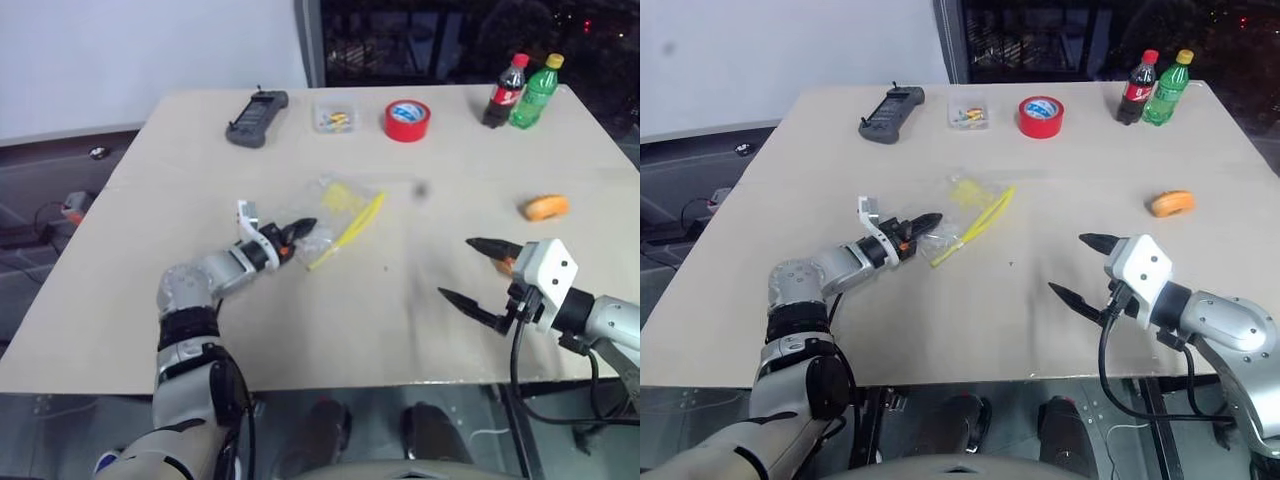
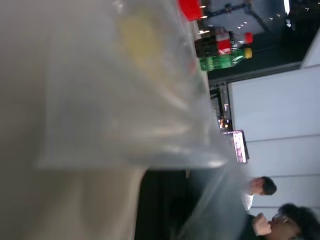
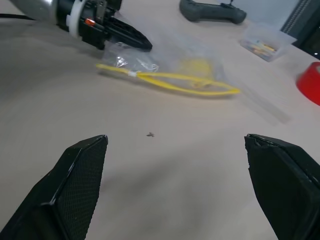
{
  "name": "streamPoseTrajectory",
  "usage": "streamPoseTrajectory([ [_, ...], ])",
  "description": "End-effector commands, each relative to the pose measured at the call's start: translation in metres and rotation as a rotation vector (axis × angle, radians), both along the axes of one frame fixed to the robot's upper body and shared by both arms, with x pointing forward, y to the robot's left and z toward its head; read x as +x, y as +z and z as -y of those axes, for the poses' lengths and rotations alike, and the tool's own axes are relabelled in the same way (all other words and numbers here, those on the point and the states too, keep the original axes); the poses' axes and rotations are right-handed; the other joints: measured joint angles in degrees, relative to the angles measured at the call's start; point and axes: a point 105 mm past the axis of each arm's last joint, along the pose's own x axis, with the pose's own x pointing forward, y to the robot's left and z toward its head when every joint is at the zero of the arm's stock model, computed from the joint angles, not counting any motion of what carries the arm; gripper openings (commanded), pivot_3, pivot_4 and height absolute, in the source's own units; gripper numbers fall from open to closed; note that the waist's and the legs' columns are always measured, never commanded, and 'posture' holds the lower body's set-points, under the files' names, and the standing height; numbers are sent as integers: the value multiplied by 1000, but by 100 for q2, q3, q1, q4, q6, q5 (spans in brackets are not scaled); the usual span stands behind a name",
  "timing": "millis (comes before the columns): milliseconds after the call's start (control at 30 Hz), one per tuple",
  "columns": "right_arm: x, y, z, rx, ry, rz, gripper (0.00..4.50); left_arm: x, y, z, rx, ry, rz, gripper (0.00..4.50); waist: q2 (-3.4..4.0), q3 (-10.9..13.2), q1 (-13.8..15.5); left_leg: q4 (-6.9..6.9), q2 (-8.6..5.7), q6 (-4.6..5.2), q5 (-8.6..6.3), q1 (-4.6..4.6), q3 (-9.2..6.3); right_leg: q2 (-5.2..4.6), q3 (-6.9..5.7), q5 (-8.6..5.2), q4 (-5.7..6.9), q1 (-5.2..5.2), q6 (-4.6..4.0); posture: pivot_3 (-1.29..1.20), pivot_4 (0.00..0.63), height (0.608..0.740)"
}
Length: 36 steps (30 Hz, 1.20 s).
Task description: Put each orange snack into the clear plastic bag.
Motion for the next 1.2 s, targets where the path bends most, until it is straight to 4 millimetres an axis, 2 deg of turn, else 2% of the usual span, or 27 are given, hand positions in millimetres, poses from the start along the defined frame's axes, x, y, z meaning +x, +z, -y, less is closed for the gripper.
streamPoseTrajectory([
  [33, 11, 11, -10, -45, -41, 151, 4500, -15, 35, 14, -181, -150, 44, 42, -25, 15, -9, 0, 0, 0, 0, -3, 0, 4, 0, 0, 0, -2, 0, 0, 150, 740],
  [167, 43, 2, -26, -172, -99, 315, 4500, -21, 67, 15, -344, -263, 69, 42, -47, 26, -93, 6, 0, -4, 2, -10, -8, 22, -3, 0, 2, -17, 0, 0, 150, 740],
  [267, 66, 0, -40, -289, -125, 477, 4500, -24, 76, 17, -331, -300, 72, 42, -47, 26, -147, 6, -2, -10, 6, -6, -5, 23, 1, 0, 12, -19, 0, 0, 150, 740],
  [367, 78, 3, -53, -357, -115, 598, 4500, -24, 83, 19, -340, -318, 72, 42, -48, 27, -184, 5, 0, -11, 7, -8, 2, 28, 12, 0, 13, -24, -1, 0, 150, 740],
  [467, 94, 22, -57, -380, -183, 748, 4500, -30, 84, 24, -304, -340, 75, 42, -50, 27, -238, 6, 1, -12, 8, -18, 2, 30, 14, 1, 12, -37, -2, 0, 150, 740],
  [633, 96, 38, -55, -395, -215, 838, 4500, -33, 84, 22, -259, -316, 71, 42, -51, 26, -271, 7, 1, -12, 8, -17, 6, 31, 17, 1, 14, -37, -3, 0, 150, 740],
  [767, 91, 42, -59, -410, -190, 874, 4500, -35, 85, 21, -231, -318, 84, 42, -50, 26, -285, 7, 1, -13, 8, -16, 9, 36, 21, 1, 15, -37, -3, 0, 150, 740],
  [900, 89, 40, -63, -435, -149, 893, 4500, -37, 87, 19, -210, -338, 95, 42, -50, 26, -292, 6, 2, -13, 8, -12, 13, 39, 25, 1, 15, -37, -3, 0, 150, 740],
  [1167, 89, 24, -81, -498, 38, 884, 4500, -48, 87, 14, -133, -432, 96, 42, -50, 26, -302, 5, 4, -13, 8, -8, 18, 42, 29, 1, 16, -38, -3, 0, 150, 740],
  [1200, 90, 23, -80, -504, 49, 881, 4247, -49, 88, 13, -127, -441, 95, 14, -50, 26, -303, 5, 4, -13, 8, -8, 18, 43, 29, 1, 16, -38, -3, 0, 150, 740],
])
